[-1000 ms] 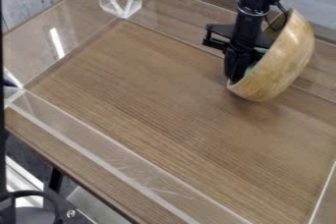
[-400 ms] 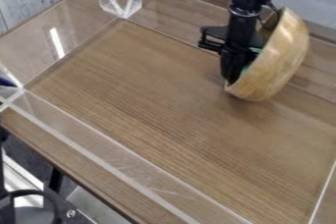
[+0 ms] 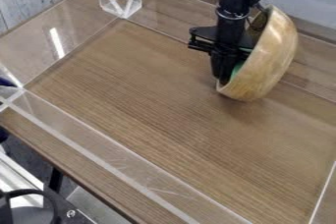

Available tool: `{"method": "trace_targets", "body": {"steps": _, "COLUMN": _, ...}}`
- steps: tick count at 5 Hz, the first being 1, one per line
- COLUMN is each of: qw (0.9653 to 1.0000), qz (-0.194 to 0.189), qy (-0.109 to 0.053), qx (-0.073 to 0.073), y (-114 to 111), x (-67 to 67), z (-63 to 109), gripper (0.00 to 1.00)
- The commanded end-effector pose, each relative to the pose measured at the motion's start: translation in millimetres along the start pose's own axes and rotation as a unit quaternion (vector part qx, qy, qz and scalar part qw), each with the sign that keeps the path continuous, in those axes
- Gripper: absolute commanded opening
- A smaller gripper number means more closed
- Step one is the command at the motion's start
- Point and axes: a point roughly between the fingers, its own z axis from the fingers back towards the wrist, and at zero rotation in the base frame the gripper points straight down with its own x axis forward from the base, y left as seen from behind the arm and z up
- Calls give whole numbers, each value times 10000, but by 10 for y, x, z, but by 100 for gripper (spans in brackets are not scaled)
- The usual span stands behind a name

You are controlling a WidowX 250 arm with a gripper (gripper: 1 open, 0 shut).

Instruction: Remove the green block from inside the brown bowl and put it on the table

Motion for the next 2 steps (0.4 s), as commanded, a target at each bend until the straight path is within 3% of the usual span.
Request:
{"method": "trace_targets", "body": {"steps": 1, "qw": 9996, "qz": -8, "qy": -281, "qx": 16, "y": 11, "x": 8, "z": 59, "gripper": 0}}
{"method": "trace_targets", "body": {"steps": 2, "qw": 9995, "qz": 88, "qy": -315, "qx": 36, "y": -2, "x": 7, "z": 19, "gripper": 0}}
